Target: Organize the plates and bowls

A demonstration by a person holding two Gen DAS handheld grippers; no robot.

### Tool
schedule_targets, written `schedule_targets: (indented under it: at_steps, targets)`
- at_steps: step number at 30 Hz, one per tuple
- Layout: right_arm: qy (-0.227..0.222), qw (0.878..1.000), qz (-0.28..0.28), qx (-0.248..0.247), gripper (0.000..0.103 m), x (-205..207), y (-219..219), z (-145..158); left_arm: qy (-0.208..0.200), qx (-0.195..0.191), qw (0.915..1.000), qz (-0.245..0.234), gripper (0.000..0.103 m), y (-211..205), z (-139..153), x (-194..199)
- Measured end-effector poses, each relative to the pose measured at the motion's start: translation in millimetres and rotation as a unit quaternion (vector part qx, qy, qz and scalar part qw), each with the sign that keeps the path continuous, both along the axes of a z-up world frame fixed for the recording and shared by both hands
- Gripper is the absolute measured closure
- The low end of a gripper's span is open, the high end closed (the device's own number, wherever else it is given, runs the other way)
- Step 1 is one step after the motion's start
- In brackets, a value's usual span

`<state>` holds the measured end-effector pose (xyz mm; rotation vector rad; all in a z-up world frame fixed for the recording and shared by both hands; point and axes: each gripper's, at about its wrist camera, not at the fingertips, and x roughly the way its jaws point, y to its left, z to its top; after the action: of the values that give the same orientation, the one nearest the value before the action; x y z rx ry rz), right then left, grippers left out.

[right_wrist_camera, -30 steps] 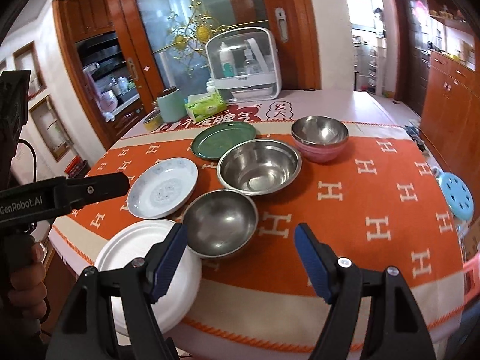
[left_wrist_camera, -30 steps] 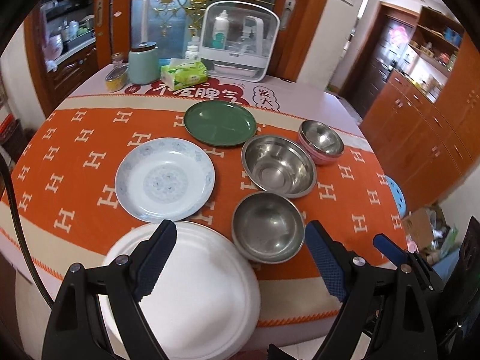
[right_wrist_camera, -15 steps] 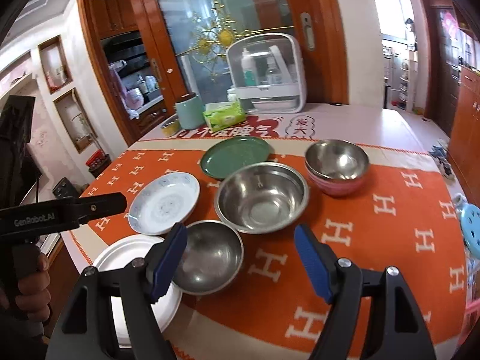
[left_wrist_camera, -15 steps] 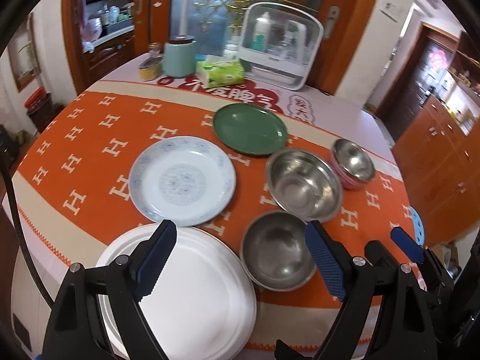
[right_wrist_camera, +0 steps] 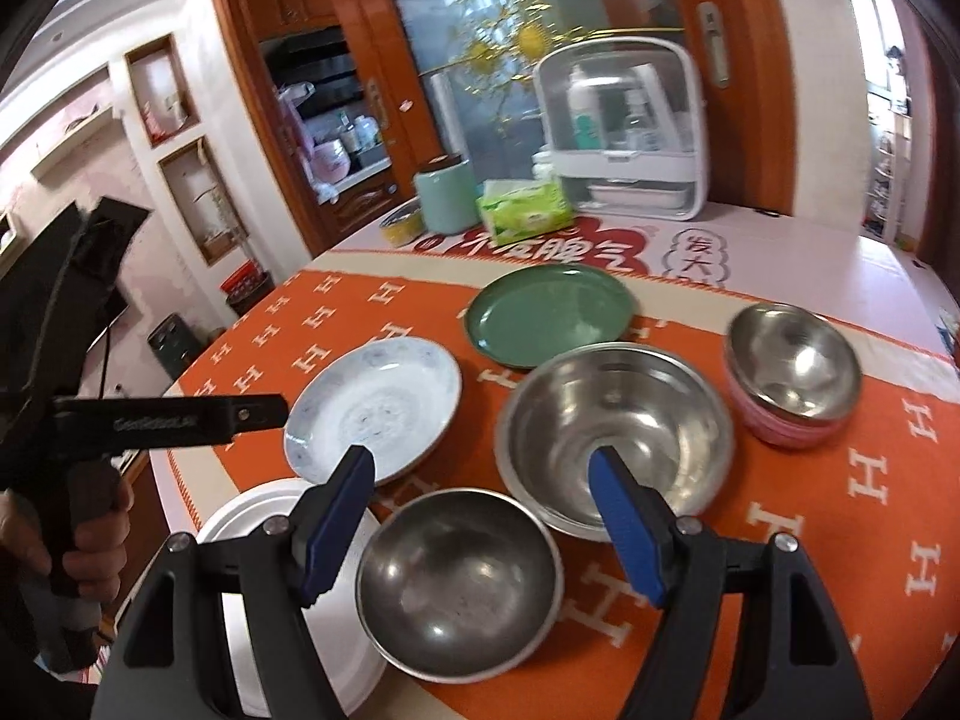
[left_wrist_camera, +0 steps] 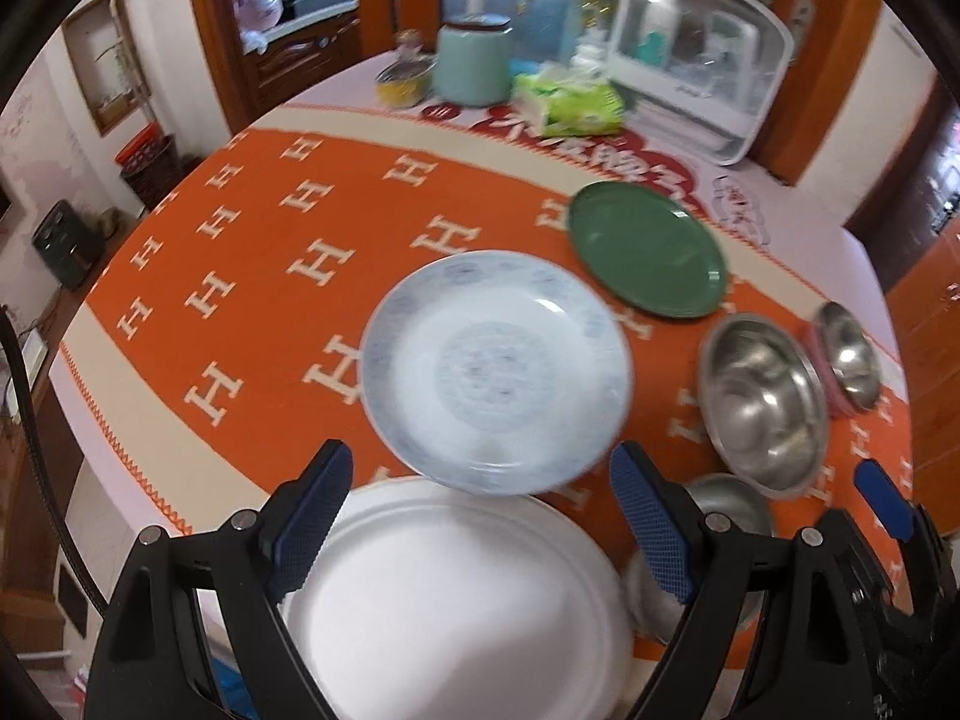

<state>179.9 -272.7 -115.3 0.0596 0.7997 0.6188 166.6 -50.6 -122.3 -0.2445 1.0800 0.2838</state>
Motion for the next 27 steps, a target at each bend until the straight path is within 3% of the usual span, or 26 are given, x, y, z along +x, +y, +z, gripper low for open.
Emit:
schedule_targets:
  at_steps: [18,27]
  targets:
    - [0.079,0.996,0.03,0.02,0.028,57,64,-35,0.079,-0.005,0.9966,0.024,0.016,71,-73,49]
    - [0.112,0.993,0.047,-0.004,0.028,73,90,-53,0.082,-0.059,0.9948,0.014,0.016,85,-93,59]
